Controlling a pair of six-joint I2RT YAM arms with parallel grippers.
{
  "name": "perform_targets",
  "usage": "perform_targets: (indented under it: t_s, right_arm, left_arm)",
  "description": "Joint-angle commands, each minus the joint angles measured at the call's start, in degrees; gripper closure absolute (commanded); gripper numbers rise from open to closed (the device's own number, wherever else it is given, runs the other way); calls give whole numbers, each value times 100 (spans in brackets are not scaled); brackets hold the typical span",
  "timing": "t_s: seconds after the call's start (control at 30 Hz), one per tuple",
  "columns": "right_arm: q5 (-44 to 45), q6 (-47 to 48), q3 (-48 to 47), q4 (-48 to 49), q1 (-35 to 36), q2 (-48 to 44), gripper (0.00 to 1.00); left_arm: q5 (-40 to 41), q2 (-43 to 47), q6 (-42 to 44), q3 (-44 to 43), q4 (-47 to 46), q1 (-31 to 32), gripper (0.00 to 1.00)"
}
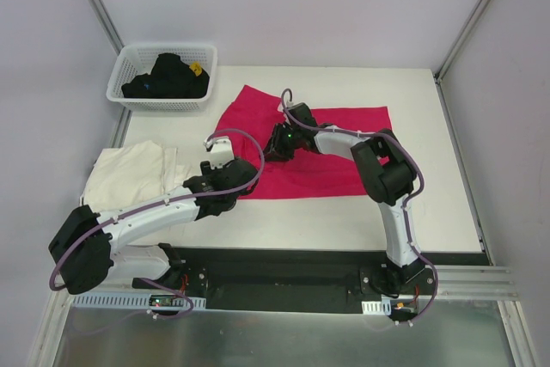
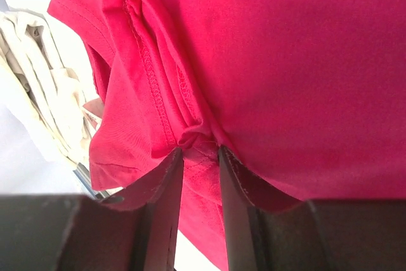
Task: Fold and stack the t-shirts
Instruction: Fold the flattened tshirt in 1/3 of the way
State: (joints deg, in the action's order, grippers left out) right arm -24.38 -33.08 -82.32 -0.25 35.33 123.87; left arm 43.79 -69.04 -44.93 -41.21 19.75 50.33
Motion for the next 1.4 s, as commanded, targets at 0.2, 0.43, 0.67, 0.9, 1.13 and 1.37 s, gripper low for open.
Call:
perform_targets:
  t_s: [0.2, 0.43, 0.67, 0.9, 1.13, 1.37]
  right_arm:
    - [135, -102, -258, 60, -26, 172, 61]
    - [135, -120, -390, 52, -44, 286, 62]
    - [206, -129, -416, 52, -44, 278, 78]
    - [232, -111, -258, 52, -88, 128, 96]
    - [276, -67, -3, 52, -237, -205, 99]
    - [302, -40, 138, 60, -421, -364, 99]
  left_arm:
    - [130, -5, 98, 25, -50, 74, 45]
    - [86, 39, 133, 96, -94, 74, 45]
    - [130, 57, 142, 140, -120, 74, 45]
    - [95, -5, 204, 148, -190, 74, 45]
    - [42, -31, 283, 131, -270, 74, 45]
    - [-55, -163, 309, 87, -296, 74, 45]
